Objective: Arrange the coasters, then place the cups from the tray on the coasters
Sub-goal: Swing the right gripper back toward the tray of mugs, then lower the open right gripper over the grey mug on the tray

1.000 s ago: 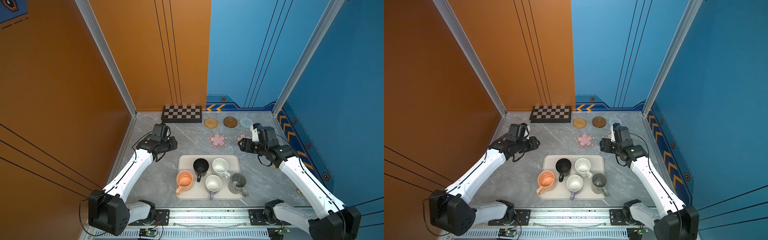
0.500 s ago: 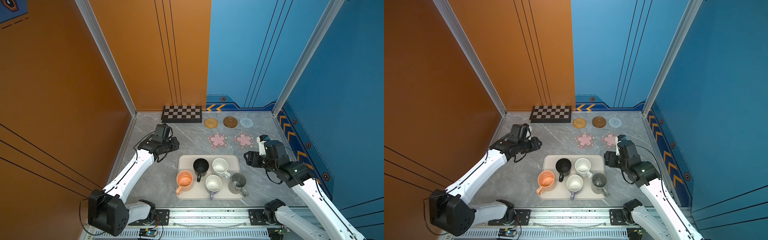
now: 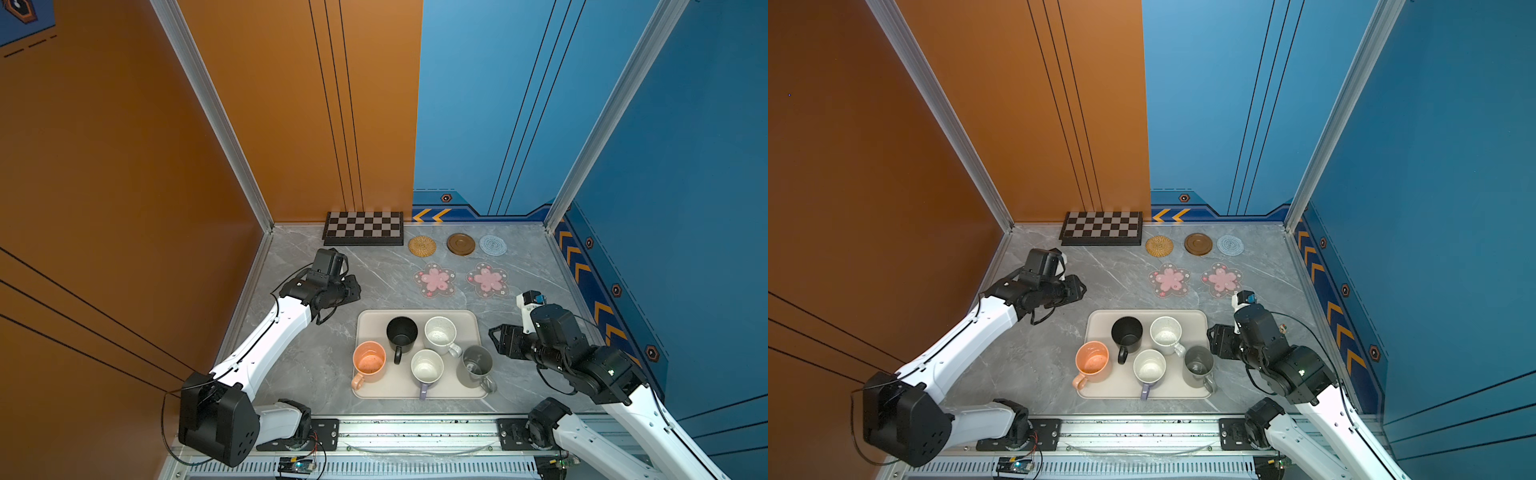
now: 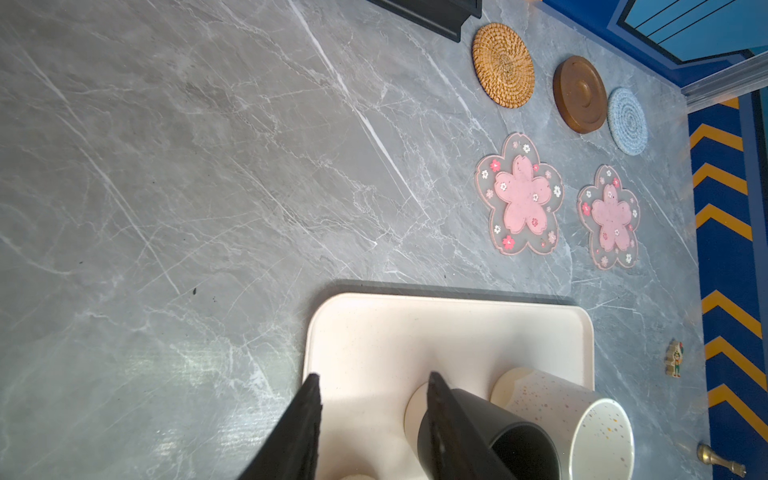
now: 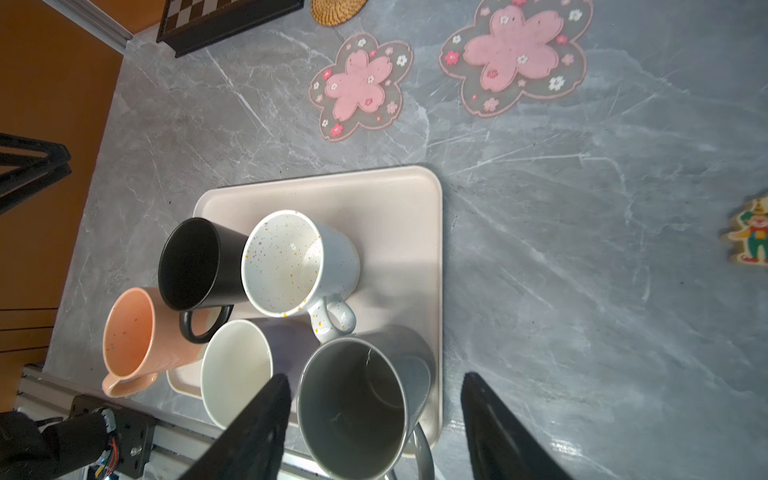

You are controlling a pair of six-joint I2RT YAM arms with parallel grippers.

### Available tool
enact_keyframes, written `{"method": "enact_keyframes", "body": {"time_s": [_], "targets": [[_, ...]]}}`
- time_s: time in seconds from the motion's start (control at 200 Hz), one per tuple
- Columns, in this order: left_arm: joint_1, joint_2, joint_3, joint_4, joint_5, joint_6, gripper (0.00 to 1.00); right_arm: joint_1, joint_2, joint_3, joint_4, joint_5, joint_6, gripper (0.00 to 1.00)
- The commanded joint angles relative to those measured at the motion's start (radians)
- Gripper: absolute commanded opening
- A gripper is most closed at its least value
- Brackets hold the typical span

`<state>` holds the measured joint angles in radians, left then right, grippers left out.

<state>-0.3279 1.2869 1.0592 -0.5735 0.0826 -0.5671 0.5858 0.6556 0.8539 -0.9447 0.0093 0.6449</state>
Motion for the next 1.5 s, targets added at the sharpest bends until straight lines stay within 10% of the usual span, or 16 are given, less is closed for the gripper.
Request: {"method": "enact_keyframes", "body": {"time_s": [0.0,0.976,1.497], "targets": [[-0.007,0.002,-0.004,-0.027,0.047,0.019,0.43,0.056,-0.029,-0.026,-0.054,0.039,0.101,0.66],[-0.037,-0.026,-0.008,-0.072,0.048,0.012,0.44,0.664,0.026,-0.122,-0.212,0.206,0.304,0.61],[-0.064,0.035,0.020,-0.071,0.040,0.010,0.44,0.658,0.051,-0.191,-0.117,0.236,0.284,0.62]]}}
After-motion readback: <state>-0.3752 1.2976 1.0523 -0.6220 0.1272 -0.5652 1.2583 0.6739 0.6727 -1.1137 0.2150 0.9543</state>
